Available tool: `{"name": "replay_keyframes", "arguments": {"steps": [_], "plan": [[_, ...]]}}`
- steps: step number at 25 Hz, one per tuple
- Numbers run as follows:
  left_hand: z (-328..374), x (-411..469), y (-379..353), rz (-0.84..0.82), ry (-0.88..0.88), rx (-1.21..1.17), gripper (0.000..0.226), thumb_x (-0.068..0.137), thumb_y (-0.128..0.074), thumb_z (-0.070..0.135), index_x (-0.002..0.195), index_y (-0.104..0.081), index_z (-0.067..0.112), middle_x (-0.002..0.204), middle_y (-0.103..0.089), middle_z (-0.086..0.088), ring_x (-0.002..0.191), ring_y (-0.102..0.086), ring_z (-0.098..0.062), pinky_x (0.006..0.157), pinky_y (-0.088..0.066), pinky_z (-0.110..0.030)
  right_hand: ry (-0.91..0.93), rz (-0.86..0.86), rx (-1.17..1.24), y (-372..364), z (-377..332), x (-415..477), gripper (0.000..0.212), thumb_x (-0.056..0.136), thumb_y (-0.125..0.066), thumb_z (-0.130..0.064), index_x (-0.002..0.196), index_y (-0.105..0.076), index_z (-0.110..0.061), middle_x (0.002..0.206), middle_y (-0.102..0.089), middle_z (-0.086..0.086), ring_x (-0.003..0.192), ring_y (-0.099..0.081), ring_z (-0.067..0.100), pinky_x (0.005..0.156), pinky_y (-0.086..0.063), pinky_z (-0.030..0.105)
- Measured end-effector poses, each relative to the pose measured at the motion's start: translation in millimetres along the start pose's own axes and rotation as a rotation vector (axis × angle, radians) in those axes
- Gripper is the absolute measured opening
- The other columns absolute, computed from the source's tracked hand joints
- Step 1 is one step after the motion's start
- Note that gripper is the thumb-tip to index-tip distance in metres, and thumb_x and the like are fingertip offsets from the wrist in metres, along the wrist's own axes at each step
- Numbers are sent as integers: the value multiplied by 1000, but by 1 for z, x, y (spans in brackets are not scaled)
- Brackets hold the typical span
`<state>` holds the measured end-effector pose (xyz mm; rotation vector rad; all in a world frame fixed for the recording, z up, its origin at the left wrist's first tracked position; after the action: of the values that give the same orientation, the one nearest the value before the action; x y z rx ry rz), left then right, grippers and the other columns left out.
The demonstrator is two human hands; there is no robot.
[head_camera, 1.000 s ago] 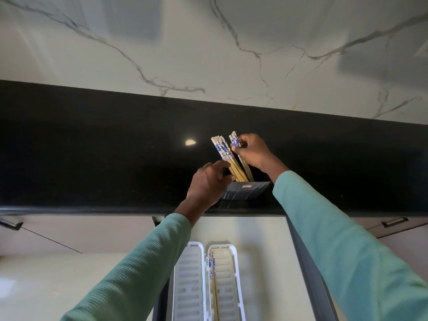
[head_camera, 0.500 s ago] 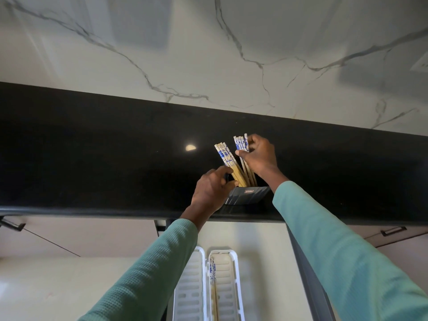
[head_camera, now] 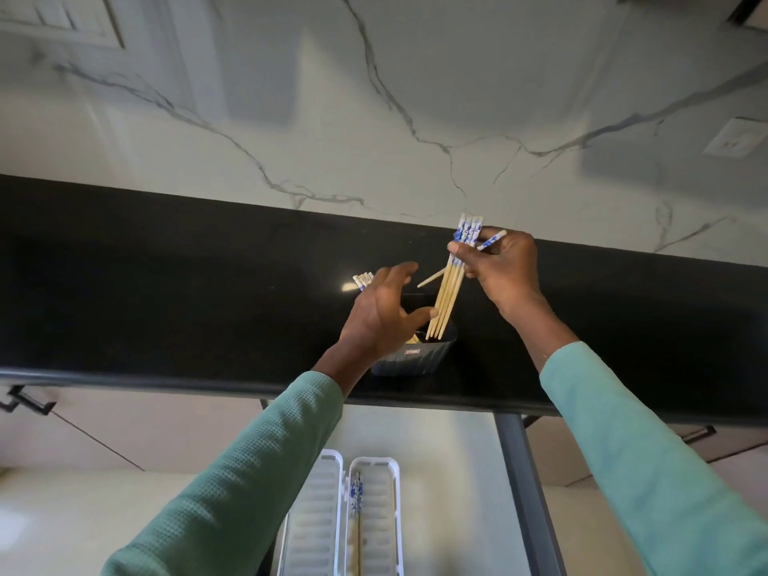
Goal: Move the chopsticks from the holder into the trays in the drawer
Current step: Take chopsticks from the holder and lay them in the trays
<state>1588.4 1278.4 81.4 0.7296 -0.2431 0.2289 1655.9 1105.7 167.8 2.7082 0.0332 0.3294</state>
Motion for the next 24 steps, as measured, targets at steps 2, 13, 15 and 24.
{"name": "replay_keyframes", "arguments": {"steps": [2,13,15,24], "plan": [[29,1,1,-45,-28,25,84,85,-74,55,154,-35,26,149,-52,-6,128,-57,-20,99,-51,-38,51,-18,123,25,-20,-13,10,86,-86,-21,87,-78,-26,78,-81,-4,68,-77,7,58,-58,18],[75,-142,-37,-364,42,71,15,106,-53,23,103,-65,16,93,-77,1,80,-71,-12,75,-53,-27,-266,-374,504,27,60,-133,11,93,-79,-16,102,-79,-11,95,-83,11,60,-61,6,57,-49,21],[59,-179,-54,-463,149,-83,20,108,-50,18,108,-68,10,100,-80,-1,90,-74,-13,86,-56,-28,-371,-494,424,8,96,-170,16,97,-75,-27,108,-78,-15,99,-83,4,69,-61,8,64,-49,25],[-6,-302,-86,-449,636,-324,30,100,-65,41,98,-76,13,82,-76,-4,68,-68,-11,71,-56,-28,-645,-609,430,-54,186,-285,19,96,-76,-19,107,-79,-5,95,-83,12,88,-81,29,73,-66,33]]}}
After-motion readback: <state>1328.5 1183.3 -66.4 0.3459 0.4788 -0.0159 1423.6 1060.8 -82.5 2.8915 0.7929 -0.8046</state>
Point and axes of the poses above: each hand's wrist, its own x-axis towards the middle knuckle, its own y-axis out of the back of the hand, z = x × y, the point moved 5 cm from there along x, towards the middle knuckle
